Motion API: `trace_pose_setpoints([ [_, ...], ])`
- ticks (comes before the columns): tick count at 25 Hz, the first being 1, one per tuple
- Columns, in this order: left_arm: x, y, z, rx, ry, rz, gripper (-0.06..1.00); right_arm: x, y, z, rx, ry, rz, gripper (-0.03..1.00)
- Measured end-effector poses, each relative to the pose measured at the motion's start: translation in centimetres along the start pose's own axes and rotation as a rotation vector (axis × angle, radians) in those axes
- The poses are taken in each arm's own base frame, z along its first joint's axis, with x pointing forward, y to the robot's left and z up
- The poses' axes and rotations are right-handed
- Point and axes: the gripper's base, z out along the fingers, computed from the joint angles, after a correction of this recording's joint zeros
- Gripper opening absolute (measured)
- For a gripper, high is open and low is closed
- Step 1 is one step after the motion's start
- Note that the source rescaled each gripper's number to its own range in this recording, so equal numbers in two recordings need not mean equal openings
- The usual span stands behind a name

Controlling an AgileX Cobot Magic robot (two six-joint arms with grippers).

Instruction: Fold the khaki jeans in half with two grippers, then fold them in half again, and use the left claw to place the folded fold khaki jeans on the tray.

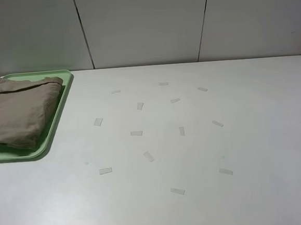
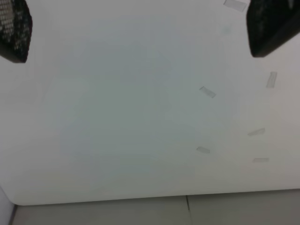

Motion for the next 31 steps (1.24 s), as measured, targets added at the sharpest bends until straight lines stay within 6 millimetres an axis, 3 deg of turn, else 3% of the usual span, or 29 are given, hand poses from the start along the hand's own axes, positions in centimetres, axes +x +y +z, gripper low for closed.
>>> trace_pose_setpoints([
  [31,0.00,0.01,0.00,-0.001,0.000,0.000,0.96,0.00,0.00,0.00,0.000,0.000,0.000,1.00],
])
